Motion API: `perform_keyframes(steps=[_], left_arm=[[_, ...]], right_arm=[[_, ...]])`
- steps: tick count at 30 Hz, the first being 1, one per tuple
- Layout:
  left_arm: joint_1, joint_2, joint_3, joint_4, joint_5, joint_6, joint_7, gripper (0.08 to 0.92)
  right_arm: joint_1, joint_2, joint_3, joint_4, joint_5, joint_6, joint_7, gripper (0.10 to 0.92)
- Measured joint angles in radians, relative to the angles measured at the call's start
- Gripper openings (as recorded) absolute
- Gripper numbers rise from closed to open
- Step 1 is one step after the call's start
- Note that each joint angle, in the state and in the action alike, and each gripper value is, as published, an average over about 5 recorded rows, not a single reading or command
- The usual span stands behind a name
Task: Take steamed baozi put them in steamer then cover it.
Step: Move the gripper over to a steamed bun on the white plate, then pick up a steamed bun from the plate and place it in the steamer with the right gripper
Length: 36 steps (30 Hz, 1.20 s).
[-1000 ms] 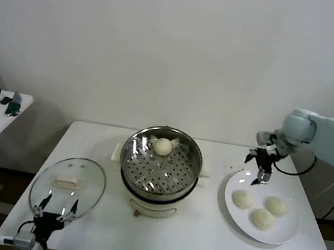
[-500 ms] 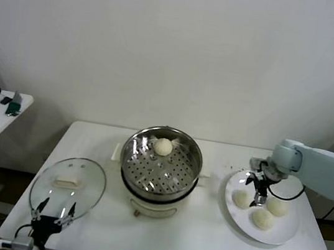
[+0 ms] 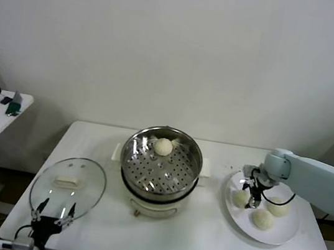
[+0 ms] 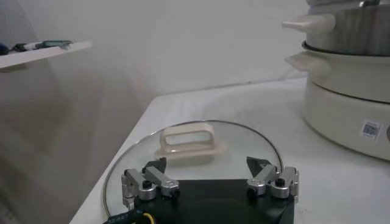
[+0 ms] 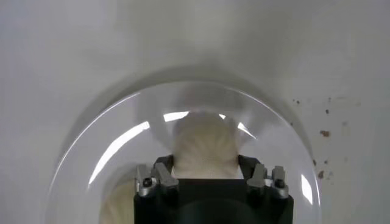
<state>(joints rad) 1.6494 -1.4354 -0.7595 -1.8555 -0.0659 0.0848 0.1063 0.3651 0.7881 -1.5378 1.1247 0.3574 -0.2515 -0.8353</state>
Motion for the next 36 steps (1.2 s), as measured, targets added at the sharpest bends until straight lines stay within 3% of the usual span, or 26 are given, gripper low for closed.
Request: perform_keyframes(steps=[9, 18, 27, 36], left_arm=[[0.000, -0.001, 0.005, 0.000, 0.001, -0.004, -0.001, 0.823], [-0.007, -0.001, 0.013, -0.013, 0.008, 0.007, 0.002, 0.823], [-0.012, -0.001, 0.017, -0.029, 0.007, 0.019, 0.004, 0.823], [-0.011, -0.011, 0.005, -0.049, 0.002, 0.033, 0.004, 0.823]], right_arm=[[0.069, -0.015, -0.023, 0.033, 0.043, 0.013, -0.029, 0.653], [0.391, 0.032, -0.161, 0.132, 0.195, 0.034, -0.090, 0.653], [0.614, 0.170, -0.159, 0.256, 0.376, -0.008, -0.083, 0.653], [0.608, 0.371, -0.119, 0.303, 0.450, -0.079, -0.006, 0.653]])
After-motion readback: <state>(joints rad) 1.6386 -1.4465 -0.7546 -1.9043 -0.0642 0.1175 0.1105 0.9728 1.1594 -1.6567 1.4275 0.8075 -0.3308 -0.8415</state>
